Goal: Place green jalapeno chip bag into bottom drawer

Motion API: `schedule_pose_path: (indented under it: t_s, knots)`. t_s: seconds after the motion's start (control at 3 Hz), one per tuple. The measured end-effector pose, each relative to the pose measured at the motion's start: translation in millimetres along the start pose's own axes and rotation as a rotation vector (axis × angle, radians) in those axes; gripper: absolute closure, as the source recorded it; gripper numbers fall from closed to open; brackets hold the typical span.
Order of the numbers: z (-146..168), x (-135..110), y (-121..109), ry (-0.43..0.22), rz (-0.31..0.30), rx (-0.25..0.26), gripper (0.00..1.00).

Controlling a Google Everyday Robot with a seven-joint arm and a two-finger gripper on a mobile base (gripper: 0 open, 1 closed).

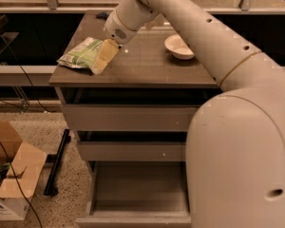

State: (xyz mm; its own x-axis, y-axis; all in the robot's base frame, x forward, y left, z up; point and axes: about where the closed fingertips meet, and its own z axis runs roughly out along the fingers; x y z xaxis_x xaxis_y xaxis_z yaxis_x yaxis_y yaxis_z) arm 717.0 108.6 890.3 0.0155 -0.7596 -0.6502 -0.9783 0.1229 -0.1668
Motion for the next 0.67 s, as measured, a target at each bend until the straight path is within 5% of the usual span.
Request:
schedule_pose_path:
  t_s: [0.67]
  knots:
    - [69,-12,-15,-0.051,0.046,-0.096,0.00]
